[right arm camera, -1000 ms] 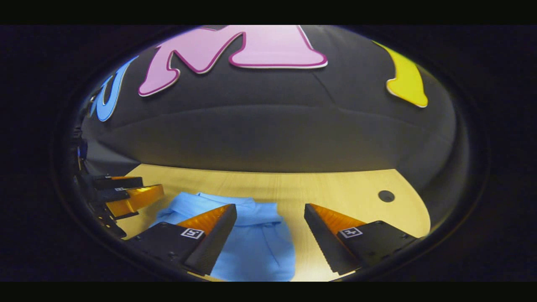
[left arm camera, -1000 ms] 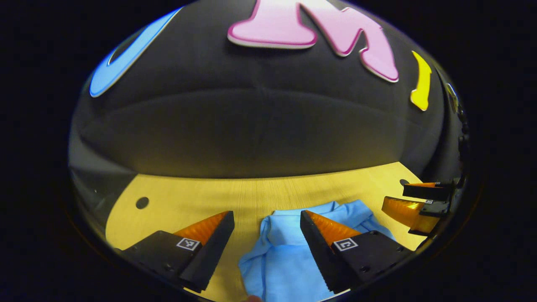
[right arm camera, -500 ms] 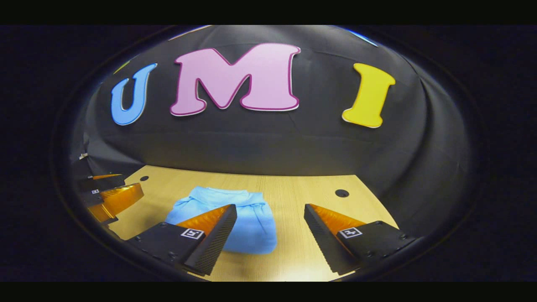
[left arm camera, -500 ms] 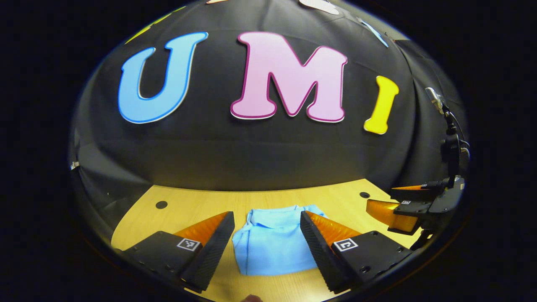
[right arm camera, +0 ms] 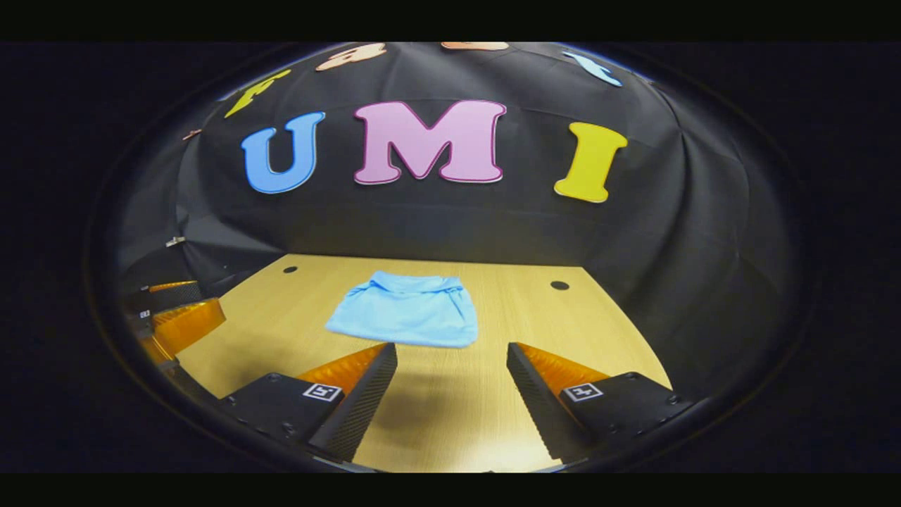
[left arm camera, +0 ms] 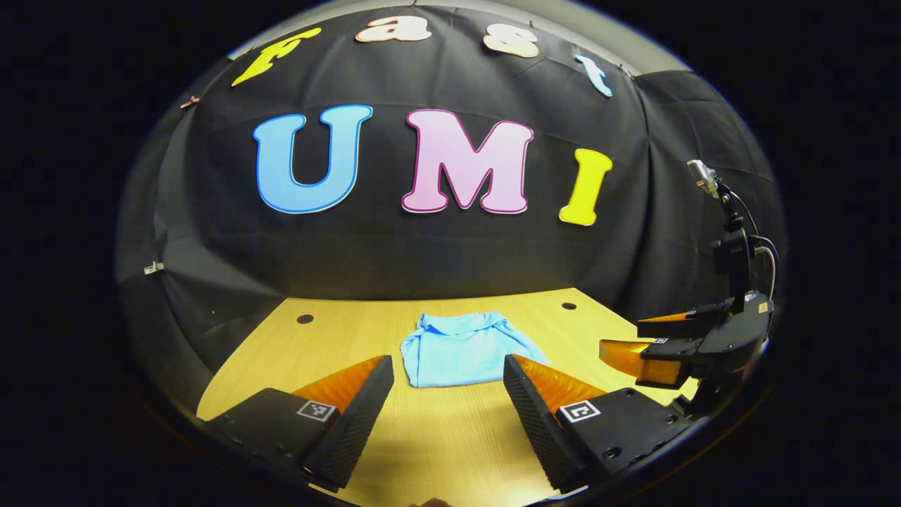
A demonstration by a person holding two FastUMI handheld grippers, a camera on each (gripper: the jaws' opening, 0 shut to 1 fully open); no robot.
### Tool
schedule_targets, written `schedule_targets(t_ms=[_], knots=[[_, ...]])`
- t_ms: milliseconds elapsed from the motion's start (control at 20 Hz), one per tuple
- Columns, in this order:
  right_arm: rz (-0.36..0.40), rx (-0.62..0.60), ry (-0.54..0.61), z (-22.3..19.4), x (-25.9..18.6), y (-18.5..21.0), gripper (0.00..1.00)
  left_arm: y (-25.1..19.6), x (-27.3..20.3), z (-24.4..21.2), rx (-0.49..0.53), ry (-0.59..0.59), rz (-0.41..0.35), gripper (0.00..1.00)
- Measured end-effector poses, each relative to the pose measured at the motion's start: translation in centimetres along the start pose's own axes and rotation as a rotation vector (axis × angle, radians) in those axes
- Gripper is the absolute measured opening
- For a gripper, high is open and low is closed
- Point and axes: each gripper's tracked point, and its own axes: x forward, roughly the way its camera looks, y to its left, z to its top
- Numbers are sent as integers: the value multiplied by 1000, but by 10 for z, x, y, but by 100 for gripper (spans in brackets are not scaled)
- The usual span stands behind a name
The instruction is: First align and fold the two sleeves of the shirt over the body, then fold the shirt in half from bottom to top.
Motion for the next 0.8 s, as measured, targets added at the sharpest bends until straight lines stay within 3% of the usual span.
schedule_targets(t_ms=[300,800], knots=[[13,-3,25,-30,-79,1,98,-15,-84,-13,-13,-10,-30,99],[-12,39,-74,-10,-156,12,98,-7,-155,2,-92,-59,-32,99]])
